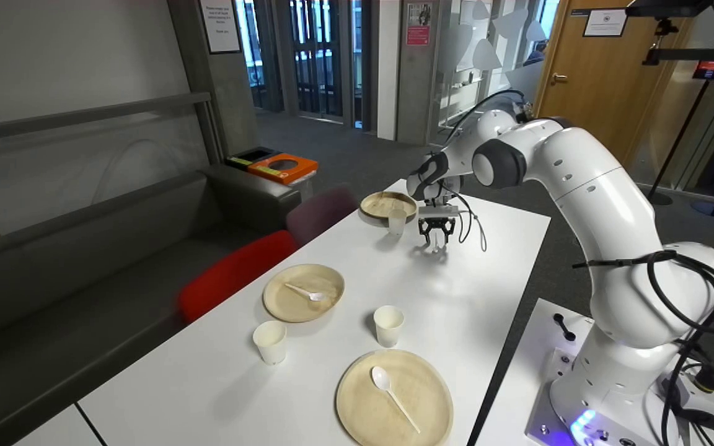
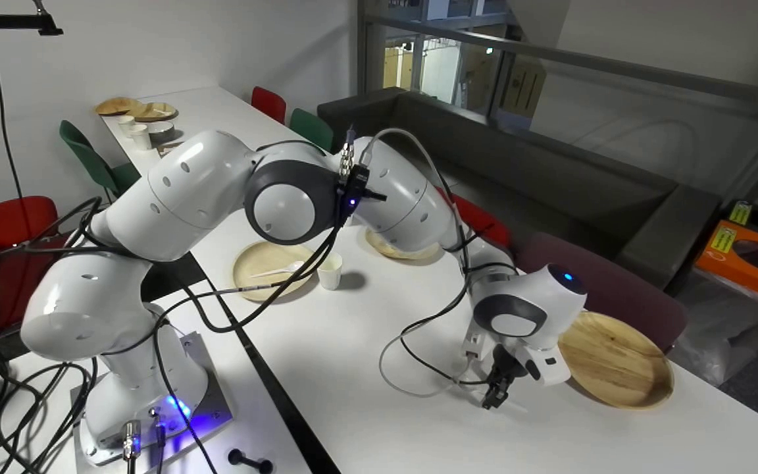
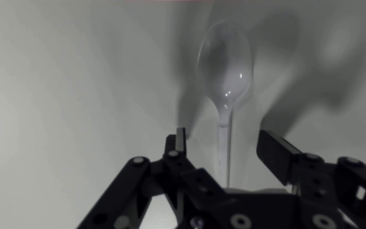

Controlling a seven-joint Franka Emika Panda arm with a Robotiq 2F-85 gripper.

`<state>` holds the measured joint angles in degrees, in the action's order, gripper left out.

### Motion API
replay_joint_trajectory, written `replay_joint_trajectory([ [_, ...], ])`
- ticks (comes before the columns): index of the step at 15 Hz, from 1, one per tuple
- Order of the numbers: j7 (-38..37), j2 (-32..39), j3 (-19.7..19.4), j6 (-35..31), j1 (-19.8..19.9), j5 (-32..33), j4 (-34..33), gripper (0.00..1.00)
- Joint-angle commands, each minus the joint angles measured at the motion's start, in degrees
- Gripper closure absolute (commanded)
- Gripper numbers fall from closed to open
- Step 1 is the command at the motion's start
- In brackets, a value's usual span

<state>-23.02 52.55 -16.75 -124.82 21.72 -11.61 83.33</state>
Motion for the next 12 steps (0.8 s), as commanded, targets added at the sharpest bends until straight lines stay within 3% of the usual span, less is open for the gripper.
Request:
replay_joint_trajectory([
  [1, -1.2, -0.2, -0.1, 0.0, -0.2, -0.2, -0.1, 0.41],
  [4, -1.2, -0.2, -0.1, 0.1, -0.2, -0.2, -0.2, 0.48],
  [5, -1.3, -0.2, -0.1, 0.1, -0.3, -0.2, -0.2, 0.57],
  [6, -1.3, -0.2, -0.1, 0.1, -0.3, -0.2, -0.2, 0.54],
  [12, -1.4, -0.2, -0.1, 0.1, -0.4, -0.2, -0.3, 0.61],
])
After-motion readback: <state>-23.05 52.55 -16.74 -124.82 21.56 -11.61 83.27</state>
